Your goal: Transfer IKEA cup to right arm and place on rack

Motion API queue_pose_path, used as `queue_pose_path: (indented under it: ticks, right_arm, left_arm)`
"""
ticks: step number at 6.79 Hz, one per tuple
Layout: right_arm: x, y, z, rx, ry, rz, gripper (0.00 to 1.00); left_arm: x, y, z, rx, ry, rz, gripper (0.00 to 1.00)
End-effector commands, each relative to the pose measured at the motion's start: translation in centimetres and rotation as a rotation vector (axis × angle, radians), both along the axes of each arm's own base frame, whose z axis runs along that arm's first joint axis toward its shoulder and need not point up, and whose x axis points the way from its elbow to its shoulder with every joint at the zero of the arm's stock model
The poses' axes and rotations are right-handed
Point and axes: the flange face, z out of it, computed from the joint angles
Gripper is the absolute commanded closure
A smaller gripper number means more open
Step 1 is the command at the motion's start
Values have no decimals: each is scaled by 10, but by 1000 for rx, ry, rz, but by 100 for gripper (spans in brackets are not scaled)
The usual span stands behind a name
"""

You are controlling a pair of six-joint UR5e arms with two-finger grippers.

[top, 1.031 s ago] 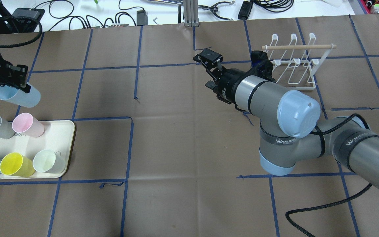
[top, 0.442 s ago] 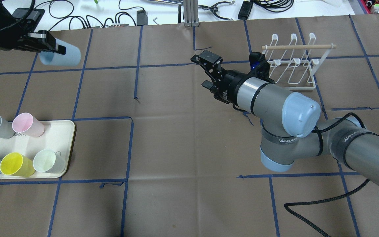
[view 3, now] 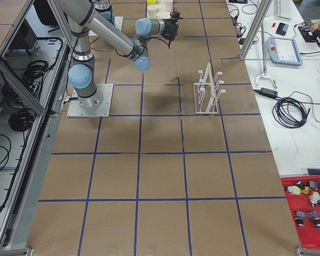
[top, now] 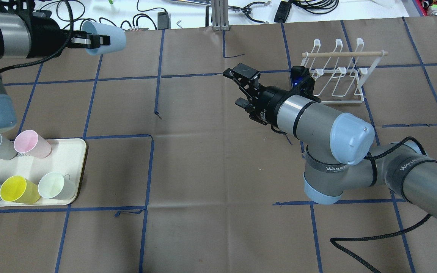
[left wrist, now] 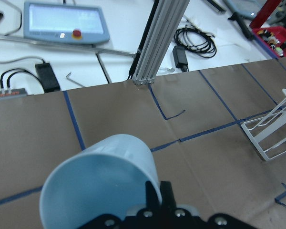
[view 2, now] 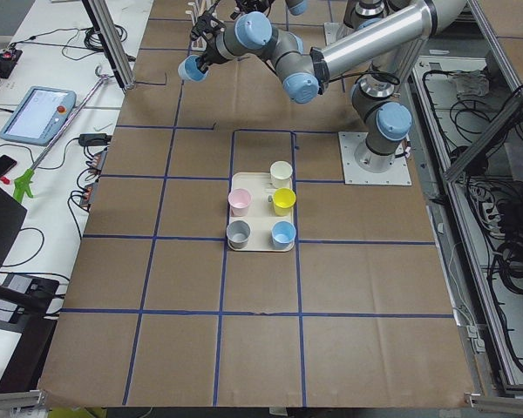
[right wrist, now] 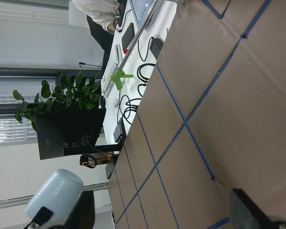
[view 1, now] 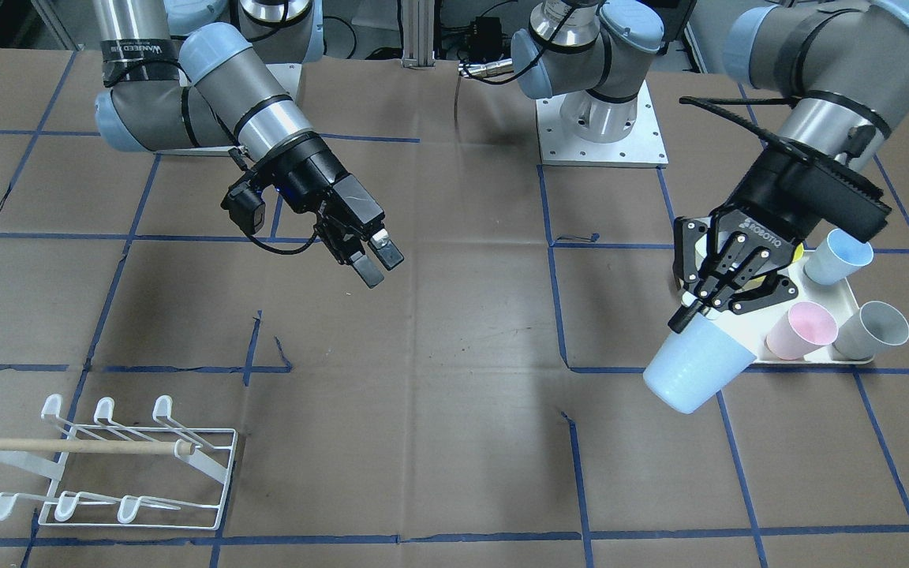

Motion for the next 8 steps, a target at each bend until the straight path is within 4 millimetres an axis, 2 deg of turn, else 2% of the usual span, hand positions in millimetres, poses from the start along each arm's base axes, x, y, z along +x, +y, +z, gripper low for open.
queue_pose_path:
  ticks: [1, 2, 4, 5, 6, 8]
  right_arm:
    - [-1, 9, 4, -3, 3, -7, 0]
    - [3, 11, 5, -10, 11, 2, 0]
    - [2, 11, 4, -10, 14, 4, 0]
    - [2, 11, 5, -10, 11, 4, 0]
    - [2, 10, 4, -3, 8, -3, 0]
    - [2, 8, 0, 10, 7, -7, 0]
  left_arm:
    - [-33, 21, -21, -179, 110, -153, 100]
    - [-53, 35, -38, -249, 144, -226, 100]
    - [-86, 61, -92, -363, 137, -315, 100]
    - [-104, 65, -111, -390, 170, -371, 99]
    - [-113, 71, -107, -388, 197, -388, 99]
    - [-126, 78, -110, -375, 208, -412, 99]
